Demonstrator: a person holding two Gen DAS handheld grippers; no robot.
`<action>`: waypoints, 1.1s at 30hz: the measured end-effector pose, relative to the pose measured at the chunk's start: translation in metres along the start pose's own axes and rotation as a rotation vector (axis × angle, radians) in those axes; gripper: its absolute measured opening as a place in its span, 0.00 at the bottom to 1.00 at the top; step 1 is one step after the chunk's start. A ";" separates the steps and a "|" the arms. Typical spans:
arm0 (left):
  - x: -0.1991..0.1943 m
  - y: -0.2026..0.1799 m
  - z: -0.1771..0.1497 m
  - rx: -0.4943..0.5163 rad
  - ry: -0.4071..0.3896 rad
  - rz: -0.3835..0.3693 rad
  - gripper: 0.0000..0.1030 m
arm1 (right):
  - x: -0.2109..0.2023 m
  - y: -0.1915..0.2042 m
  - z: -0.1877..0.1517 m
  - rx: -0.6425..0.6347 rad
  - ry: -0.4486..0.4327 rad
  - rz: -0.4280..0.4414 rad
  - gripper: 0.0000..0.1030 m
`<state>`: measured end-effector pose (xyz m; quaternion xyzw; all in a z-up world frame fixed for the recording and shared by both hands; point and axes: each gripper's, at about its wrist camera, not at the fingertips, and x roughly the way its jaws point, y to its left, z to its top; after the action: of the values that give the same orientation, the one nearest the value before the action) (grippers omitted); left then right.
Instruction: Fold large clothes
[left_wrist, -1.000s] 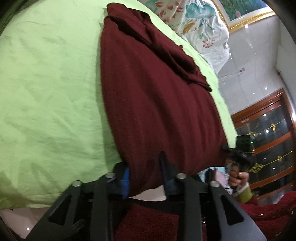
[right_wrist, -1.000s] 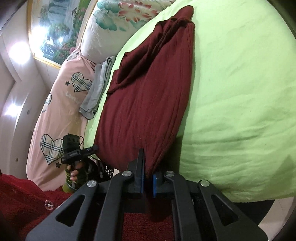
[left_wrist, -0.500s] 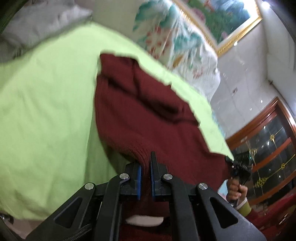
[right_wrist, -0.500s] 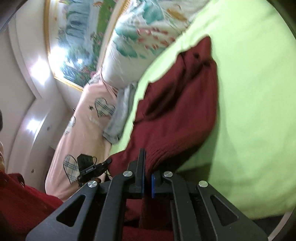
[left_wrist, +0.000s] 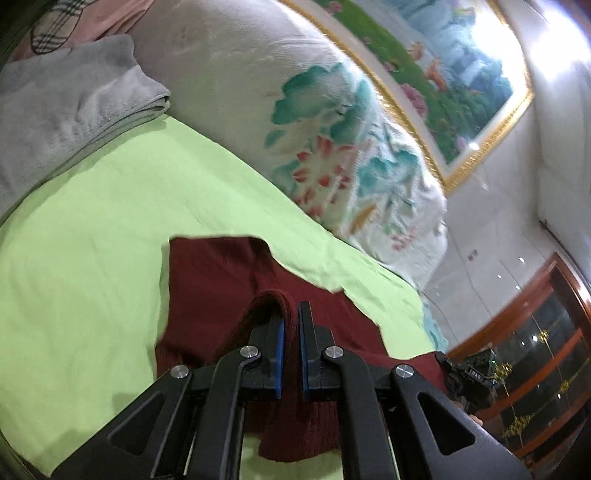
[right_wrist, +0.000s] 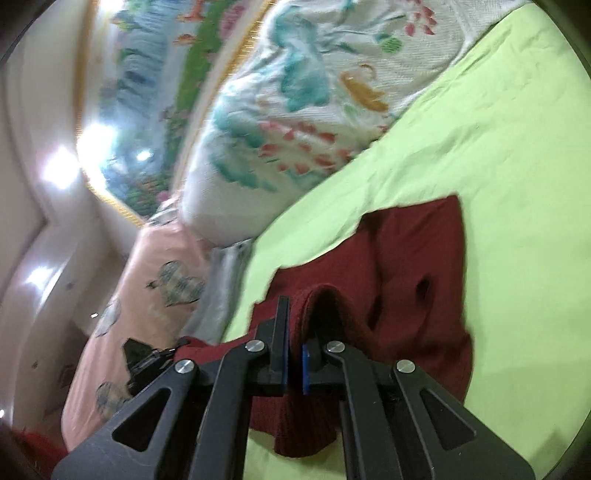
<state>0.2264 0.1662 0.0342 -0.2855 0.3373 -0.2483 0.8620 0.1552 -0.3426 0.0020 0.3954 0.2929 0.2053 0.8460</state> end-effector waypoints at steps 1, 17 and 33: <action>0.014 0.006 0.008 -0.016 0.006 0.010 0.05 | 0.013 -0.008 0.012 0.011 0.009 -0.052 0.05; 0.126 0.069 0.011 -0.091 0.161 0.177 0.08 | 0.064 -0.077 0.032 0.148 0.078 -0.255 0.26; 0.180 -0.026 -0.060 0.115 0.417 0.069 0.13 | 0.154 0.024 -0.025 -0.323 0.366 -0.323 0.28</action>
<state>0.2939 0.0163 -0.0645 -0.1667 0.5033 -0.2913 0.7963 0.2506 -0.2257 -0.0432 0.1603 0.4632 0.1799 0.8529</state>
